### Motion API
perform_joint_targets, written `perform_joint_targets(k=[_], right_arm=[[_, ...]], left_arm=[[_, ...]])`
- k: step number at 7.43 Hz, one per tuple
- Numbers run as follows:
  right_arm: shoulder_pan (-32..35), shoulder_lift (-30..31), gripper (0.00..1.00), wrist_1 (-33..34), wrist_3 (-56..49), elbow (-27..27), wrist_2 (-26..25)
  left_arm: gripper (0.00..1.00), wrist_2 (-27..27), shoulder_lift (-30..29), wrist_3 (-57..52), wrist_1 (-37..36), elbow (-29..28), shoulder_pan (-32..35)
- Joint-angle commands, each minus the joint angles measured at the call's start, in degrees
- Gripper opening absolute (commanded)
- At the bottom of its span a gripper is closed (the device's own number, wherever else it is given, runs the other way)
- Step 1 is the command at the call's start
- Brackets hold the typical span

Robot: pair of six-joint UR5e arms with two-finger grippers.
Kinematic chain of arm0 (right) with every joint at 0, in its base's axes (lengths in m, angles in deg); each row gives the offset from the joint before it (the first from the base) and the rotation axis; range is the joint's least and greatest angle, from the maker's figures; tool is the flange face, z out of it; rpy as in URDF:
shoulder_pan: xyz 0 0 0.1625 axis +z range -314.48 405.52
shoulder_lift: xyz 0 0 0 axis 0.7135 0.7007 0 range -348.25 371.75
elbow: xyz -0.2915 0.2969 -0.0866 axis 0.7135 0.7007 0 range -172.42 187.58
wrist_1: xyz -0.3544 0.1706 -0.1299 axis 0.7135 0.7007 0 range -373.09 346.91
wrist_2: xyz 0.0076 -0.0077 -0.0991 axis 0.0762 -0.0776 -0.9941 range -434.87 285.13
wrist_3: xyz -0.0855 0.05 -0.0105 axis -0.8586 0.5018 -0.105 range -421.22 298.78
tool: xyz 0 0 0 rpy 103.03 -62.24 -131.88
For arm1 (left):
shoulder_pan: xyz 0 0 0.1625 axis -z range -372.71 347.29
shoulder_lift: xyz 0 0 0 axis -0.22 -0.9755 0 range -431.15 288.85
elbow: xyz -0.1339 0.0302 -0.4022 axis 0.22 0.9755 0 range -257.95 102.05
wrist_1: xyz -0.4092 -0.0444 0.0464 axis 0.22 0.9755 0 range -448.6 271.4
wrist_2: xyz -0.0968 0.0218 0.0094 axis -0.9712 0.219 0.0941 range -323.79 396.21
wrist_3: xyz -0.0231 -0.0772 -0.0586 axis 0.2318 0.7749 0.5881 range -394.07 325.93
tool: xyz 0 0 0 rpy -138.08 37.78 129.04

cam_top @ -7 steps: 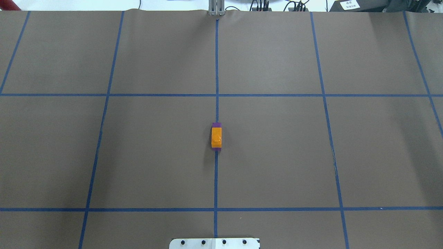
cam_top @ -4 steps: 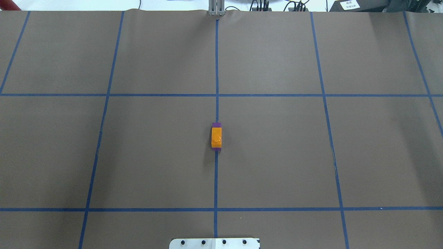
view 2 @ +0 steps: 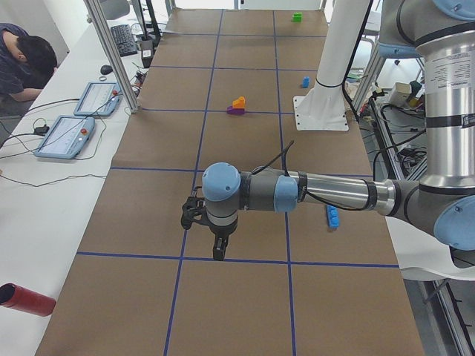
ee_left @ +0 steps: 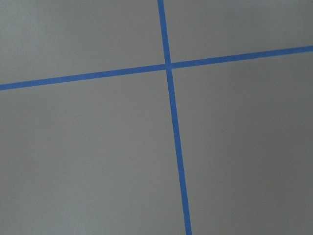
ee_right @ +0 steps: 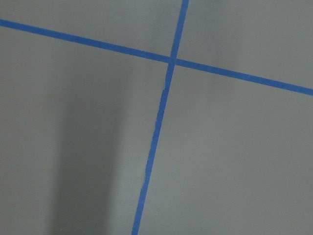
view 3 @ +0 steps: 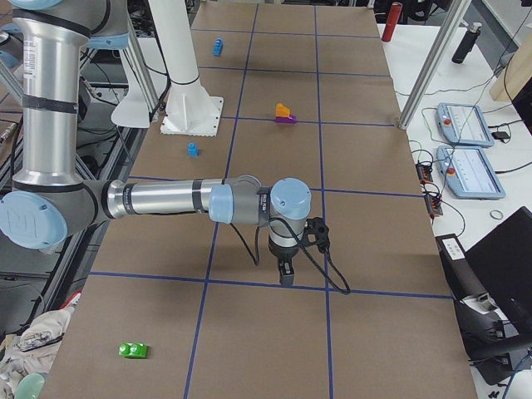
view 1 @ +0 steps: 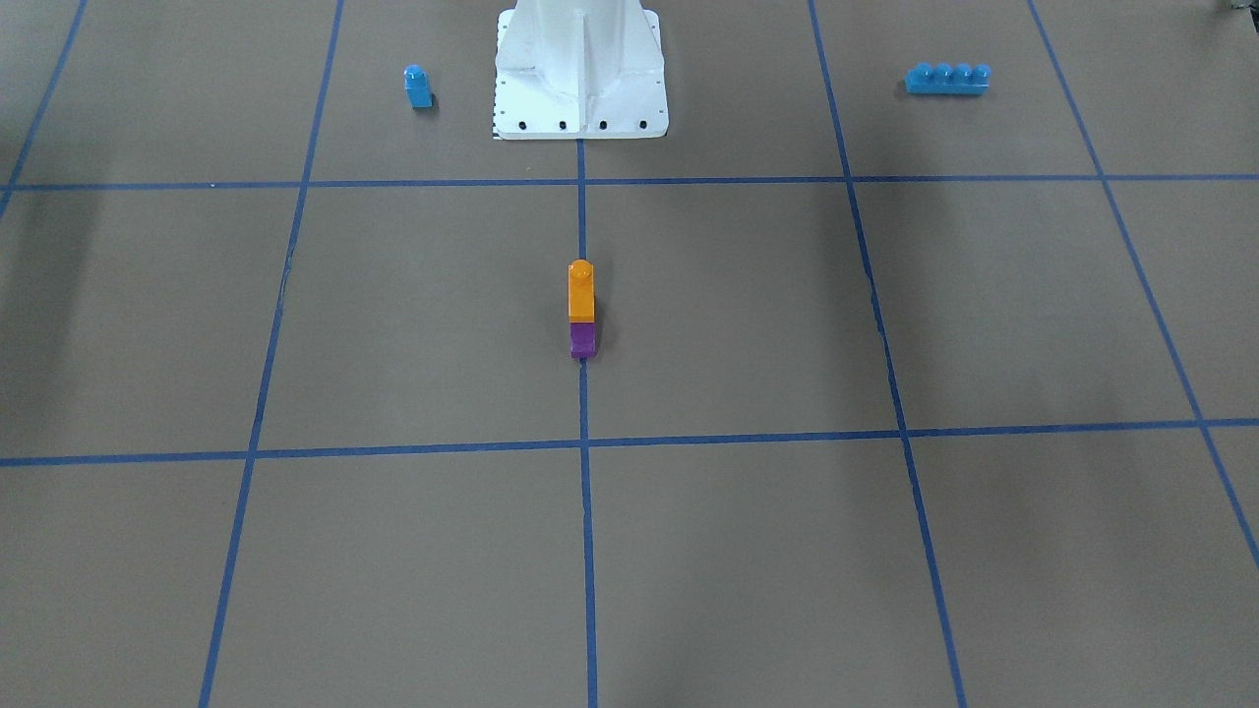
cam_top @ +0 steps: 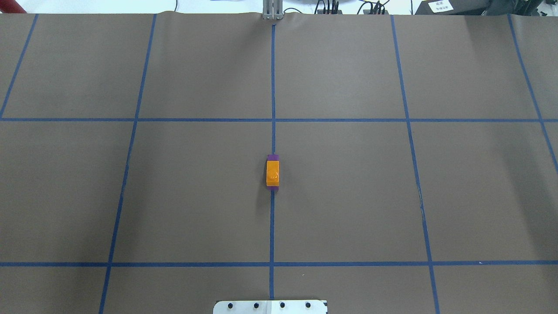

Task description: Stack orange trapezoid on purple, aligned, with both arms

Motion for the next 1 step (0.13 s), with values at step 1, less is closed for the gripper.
perform_joint_targets(k=[1], right_arm=[[0.00, 0.00, 1.00, -0.09, 0.08, 0.06, 0.39]], left_arm=[[1.00, 0.00, -0.12, 0.05, 0.00, 0.17, -0.02]])
